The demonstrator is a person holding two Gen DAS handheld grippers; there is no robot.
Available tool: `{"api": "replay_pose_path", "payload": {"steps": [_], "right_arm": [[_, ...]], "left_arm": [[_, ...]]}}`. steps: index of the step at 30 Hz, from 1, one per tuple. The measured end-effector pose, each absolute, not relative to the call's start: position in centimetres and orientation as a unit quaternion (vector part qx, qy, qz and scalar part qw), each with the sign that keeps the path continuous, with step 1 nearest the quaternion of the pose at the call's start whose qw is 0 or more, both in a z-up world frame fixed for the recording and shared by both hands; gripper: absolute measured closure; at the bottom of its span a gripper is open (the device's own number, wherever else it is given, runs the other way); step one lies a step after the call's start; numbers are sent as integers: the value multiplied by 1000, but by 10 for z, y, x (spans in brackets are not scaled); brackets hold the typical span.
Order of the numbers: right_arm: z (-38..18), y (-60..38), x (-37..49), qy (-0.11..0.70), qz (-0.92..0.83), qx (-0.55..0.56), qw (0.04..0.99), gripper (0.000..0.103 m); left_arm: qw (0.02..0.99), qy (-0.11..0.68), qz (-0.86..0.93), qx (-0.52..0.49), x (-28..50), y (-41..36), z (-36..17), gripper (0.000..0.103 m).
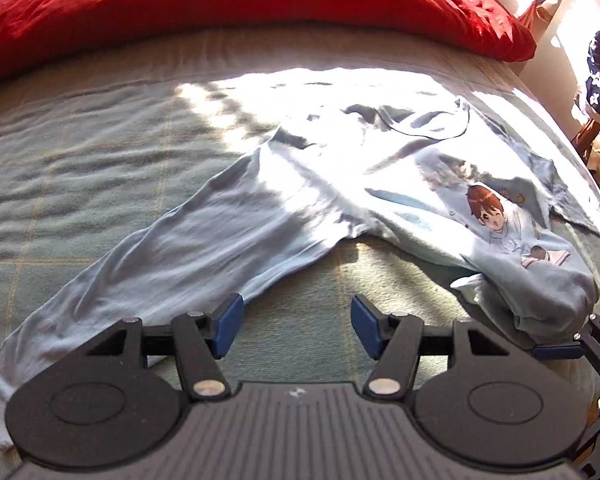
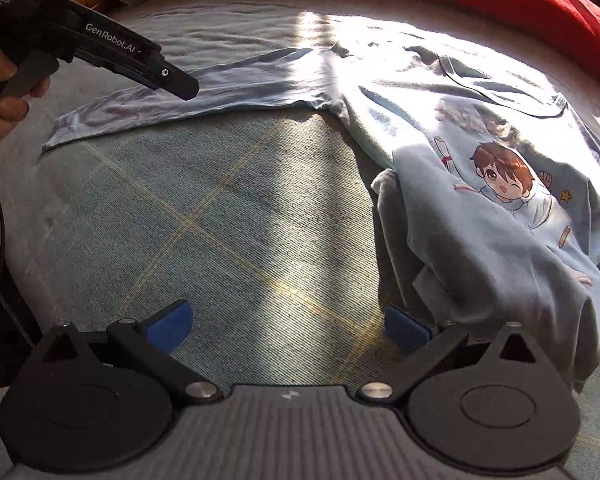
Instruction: Fold clothes
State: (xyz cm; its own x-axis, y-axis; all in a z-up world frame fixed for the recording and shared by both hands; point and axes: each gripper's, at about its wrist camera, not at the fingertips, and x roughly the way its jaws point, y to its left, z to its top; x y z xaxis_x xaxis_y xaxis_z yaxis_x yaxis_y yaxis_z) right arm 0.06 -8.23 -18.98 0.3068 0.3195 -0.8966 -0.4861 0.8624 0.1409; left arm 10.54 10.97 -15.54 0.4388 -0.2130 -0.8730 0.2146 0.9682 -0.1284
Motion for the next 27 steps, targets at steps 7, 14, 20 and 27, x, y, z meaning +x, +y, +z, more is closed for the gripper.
{"api": "replay_pose_path", "payload": {"steps": [7, 14, 20, 27], "right_arm": [[-185, -192, -17, 542, 251, -101, 796, 0], [-191, -286, 13, 552, 178, -93, 810, 0], [-190, -330, 56, 535, 110, -26, 837, 0], [-180, -320, 105, 512, 77, 4, 856, 0]], "left_arm": [[852, 498, -161, 4, 133, -11, -151, 42], [859, 495, -129, -15, 179, -15, -153, 42], [851, 503, -136, -70, 265, 17, -172, 48], [793, 561, -178, -157, 332, 17, -228, 46]]}}
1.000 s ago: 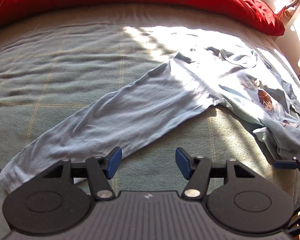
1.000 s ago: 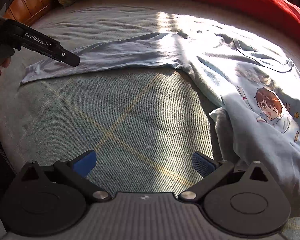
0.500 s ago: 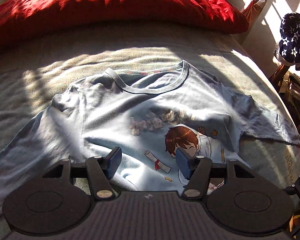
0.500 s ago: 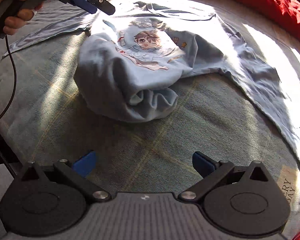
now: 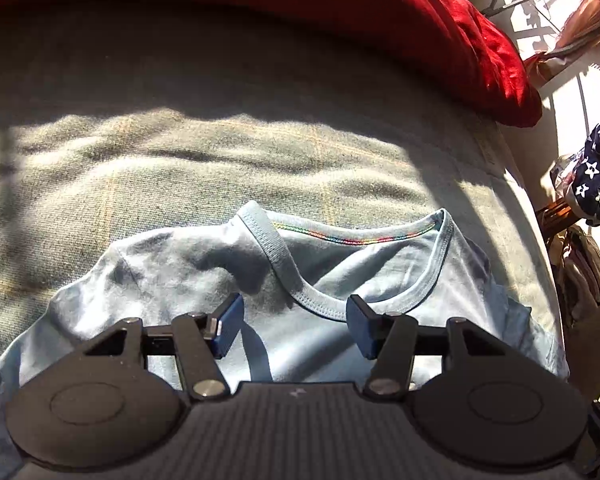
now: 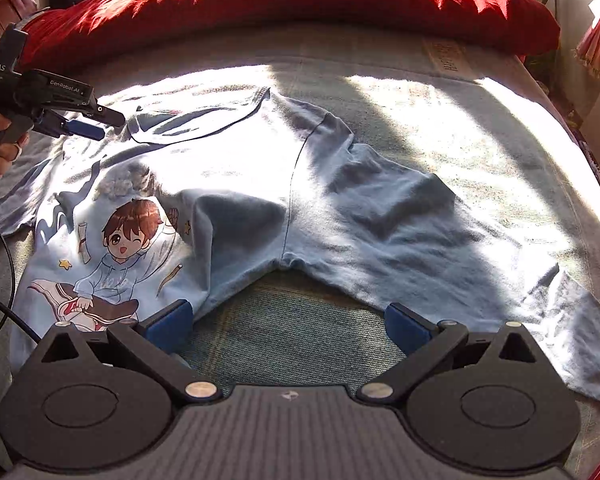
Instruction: Fold clothes
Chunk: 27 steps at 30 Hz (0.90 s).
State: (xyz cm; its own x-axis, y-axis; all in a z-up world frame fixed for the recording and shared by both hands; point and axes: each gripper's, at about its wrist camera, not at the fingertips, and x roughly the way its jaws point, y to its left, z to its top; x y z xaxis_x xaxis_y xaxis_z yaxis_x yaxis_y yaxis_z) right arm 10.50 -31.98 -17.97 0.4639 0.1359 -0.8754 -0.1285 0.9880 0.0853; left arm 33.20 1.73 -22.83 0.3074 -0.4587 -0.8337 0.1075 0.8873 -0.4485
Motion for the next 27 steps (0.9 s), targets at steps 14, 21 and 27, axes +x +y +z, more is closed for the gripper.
{"api": "replay_pose_path", "payload": {"steps": [14, 21, 27], "right_arm": [[-170, -305, 143, 509, 34, -27, 860, 0], [-176, -295, 152, 511, 42, -35, 858, 0], [-175, -288, 151, 510, 51, -41, 858, 0]], "left_arm": [[810, 528, -228, -115, 384, 29, -204, 44], [747, 583, -269, -172, 381, 20, -241, 42], [786, 557, -224, -147, 388, 17, -237, 44]]}}
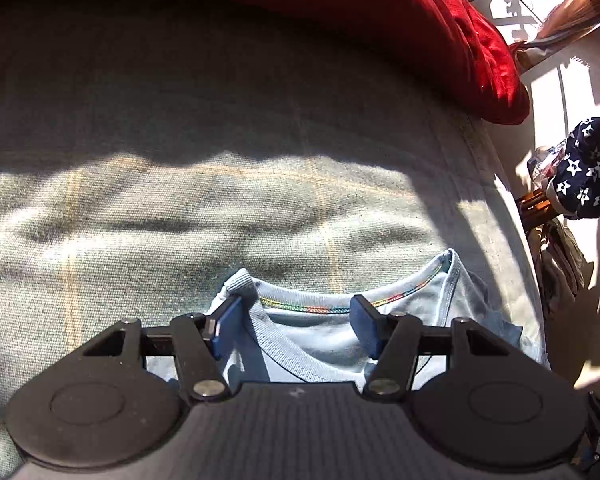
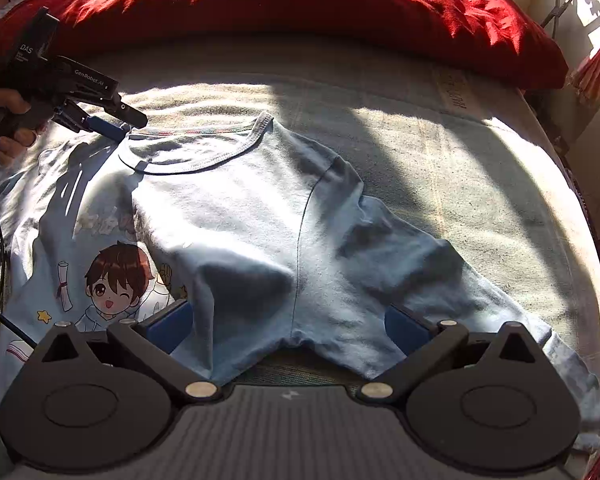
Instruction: Fold clothes
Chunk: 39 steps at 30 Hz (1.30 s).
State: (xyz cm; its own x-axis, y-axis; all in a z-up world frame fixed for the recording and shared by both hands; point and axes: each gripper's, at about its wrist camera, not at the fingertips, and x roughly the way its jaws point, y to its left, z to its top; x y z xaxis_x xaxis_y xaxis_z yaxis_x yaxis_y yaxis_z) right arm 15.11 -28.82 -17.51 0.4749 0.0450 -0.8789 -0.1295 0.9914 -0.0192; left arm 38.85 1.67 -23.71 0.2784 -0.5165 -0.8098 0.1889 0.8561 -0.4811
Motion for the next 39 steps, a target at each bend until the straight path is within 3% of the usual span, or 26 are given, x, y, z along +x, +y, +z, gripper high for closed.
{"api": "replay_pose_path", "payload": {"steps": [8, 13, 27, 32, 39], "right_arm": [[-168, -286, 164, 492, 77, -23, 867, 0], [-178, -277, 211, 476, 155, -4, 866, 0], [-255, -276, 314, 449, 190, 22, 873, 0], [-242, -277, 327, 451, 180, 1, 874, 0], [-220, -298, 290, 492, 225, 88, 837, 0]], "left_arm": [[785, 558, -252, -90, 350, 15, -206, 40], [784, 576, -219, -77, 328, 28, -221, 40], [816, 541, -181, -98, 338, 52, -238, 37], [822, 538, -169, -85, 342, 44, -226, 38], [797, 565, -192, -91, 299, 40, -215, 32]]}}
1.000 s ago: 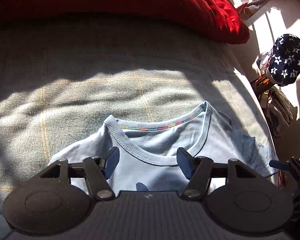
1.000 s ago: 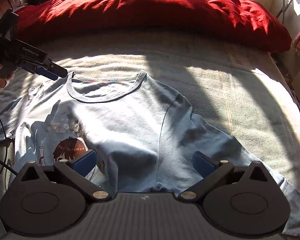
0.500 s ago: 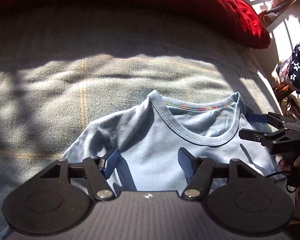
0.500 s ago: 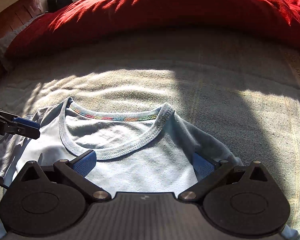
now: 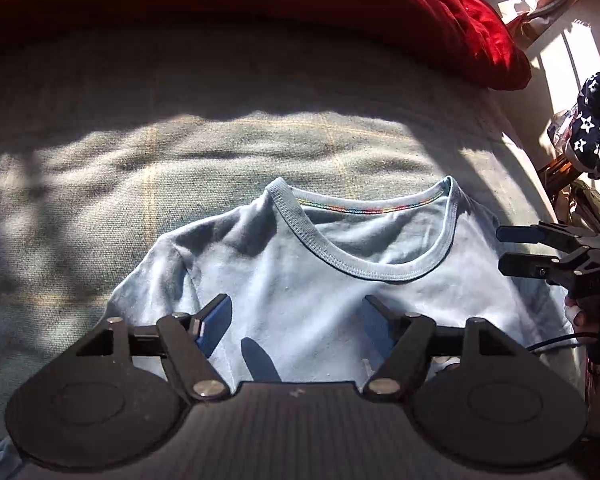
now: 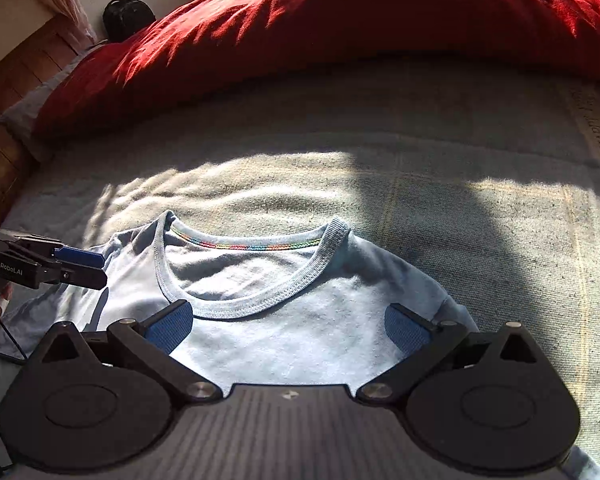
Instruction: Fold clothes
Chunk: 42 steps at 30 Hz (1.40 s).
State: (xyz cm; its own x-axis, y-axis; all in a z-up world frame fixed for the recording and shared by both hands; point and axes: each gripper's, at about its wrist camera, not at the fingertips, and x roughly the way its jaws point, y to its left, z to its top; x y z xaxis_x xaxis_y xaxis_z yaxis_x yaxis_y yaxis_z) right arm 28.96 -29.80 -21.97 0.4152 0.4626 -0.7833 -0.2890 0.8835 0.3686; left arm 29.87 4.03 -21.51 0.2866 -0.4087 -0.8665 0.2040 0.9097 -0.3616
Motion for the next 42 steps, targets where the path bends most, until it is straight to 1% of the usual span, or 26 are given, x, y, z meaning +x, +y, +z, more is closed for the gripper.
{"api": "replay_pose_path", "payload": {"steps": [3, 6, 9, 12, 15, 20, 27, 30, 32, 36, 39, 42], "right_arm": [[-237, -296, 276, 509, 219, 85, 828, 0], [-248, -296, 274, 487, 208, 72, 845, 0], [-244, -292, 283, 475, 175, 55, 860, 0], [-230, -293, 285, 473, 154, 48, 866, 0], [-208, -301, 266, 460, 174, 63, 868, 0], [-182, -301, 213, 454, 199, 25, 868, 0], [-173, -283, 132, 480, 251, -44, 839, 0], [-171, -278, 96, 484, 289, -75, 822, 0], [-171, -273, 75, 492, 312, -88, 808, 0], [-187, -255, 40, 509, 342, -129, 779, 0], [-203, -245, 30, 506, 331, -162, 780, 0], [-221, -238, 33, 499, 311, -201, 784, 0]], "left_arm": [[797, 573, -170, -86, 291, 43, -232, 31], [827, 540, -143, -60, 297, 44, -236, 30], [838, 531, -115, -50, 312, 41, -231, 32], [848, 513, -128, -39, 308, 35, -215, 32], [851, 506, -141, -16, 285, 29, -197, 31], [846, 513, -143, 30, 229, 23, -187, 31], [837, 511, -180, 77, 144, 3, -173, 31], [834, 498, -215, 98, 103, -9, -163, 28], [825, 503, -236, 105, 82, -17, -165, 27], [794, 527, -268, 139, 52, -41, -189, 26], [794, 523, -269, 155, 44, -54, -207, 26], [793, 529, -259, 155, 53, -59, -217, 26]]}}
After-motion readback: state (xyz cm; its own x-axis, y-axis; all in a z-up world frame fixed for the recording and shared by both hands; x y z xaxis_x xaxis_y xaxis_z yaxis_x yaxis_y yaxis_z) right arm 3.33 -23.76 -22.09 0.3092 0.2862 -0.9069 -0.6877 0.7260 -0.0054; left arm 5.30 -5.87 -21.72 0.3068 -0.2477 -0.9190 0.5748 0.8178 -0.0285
